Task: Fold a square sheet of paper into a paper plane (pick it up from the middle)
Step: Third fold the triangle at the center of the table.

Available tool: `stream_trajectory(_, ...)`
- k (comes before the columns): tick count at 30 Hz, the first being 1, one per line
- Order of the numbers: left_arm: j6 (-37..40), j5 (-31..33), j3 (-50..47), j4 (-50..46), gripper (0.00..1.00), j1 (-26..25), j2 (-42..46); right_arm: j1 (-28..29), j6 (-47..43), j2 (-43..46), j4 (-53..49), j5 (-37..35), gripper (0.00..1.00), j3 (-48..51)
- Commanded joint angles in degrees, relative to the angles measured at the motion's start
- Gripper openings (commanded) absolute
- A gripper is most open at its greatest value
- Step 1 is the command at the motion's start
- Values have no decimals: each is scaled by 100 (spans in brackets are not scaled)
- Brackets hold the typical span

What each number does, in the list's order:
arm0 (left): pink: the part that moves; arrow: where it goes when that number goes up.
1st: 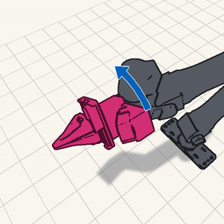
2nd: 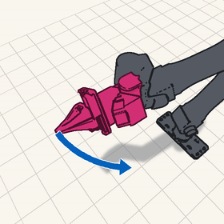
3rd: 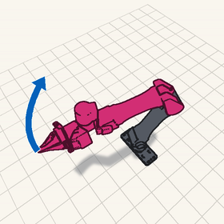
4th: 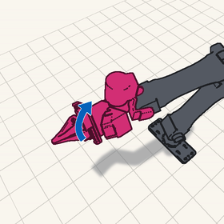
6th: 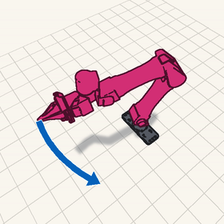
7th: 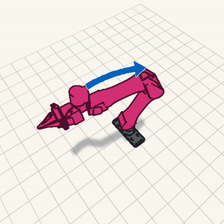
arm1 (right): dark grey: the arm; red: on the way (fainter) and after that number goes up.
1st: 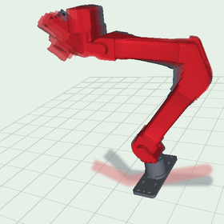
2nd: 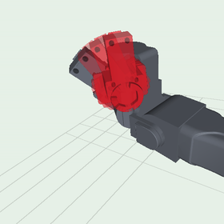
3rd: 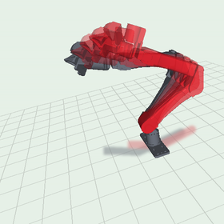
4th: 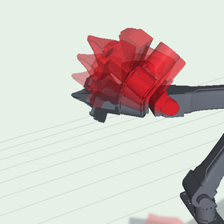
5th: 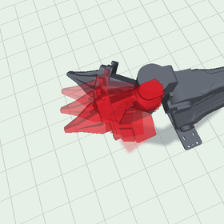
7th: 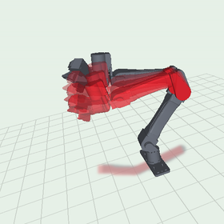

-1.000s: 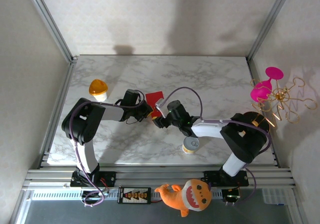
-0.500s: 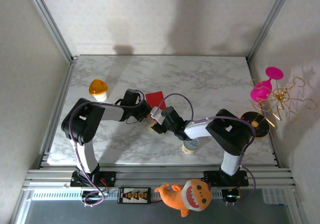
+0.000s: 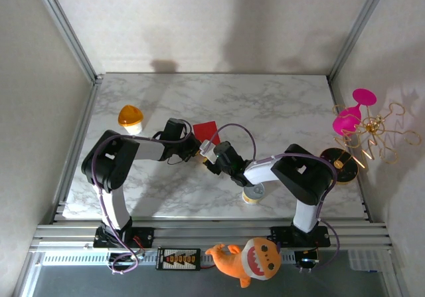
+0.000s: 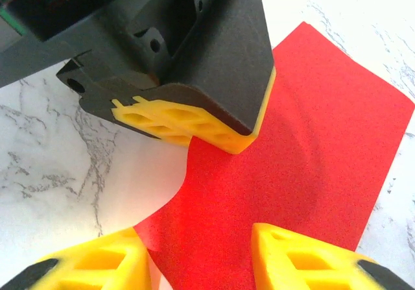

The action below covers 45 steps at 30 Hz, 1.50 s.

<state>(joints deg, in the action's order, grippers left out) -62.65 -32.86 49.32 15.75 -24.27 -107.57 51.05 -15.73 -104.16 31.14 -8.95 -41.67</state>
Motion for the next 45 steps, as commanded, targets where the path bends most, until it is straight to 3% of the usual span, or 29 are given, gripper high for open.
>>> stream_trajectory(1, -54, -23, 123, -136, 2, -34, 157, 28, -27, -104, 174, 75, 37, -30)
stream_trajectory(19, -63, -27, 122, -142, 3, -32, 131, 22, 78, -45, 252, 162, 34, -51)
stream_trajectory(27, -49, -3, 137, -213, 8, -17, 196, 21, 43, -10, 175, 338, 15, -17)
stream_trajectory(35, 396, 431, 79, -883, 23, 310, 647, 5, 194, 172, -99, 880, 8, 36)
stream_trajectory(41, 783, 860, 160, -1323, 25, 480, 1069, -42, 661, 334, -261, 1395, 8, 75)
stream_trajectory(45, 862, 771, 300, -1185, 24, 435, 1027, -85, 981, 420, -276, 1738, 8, 130)
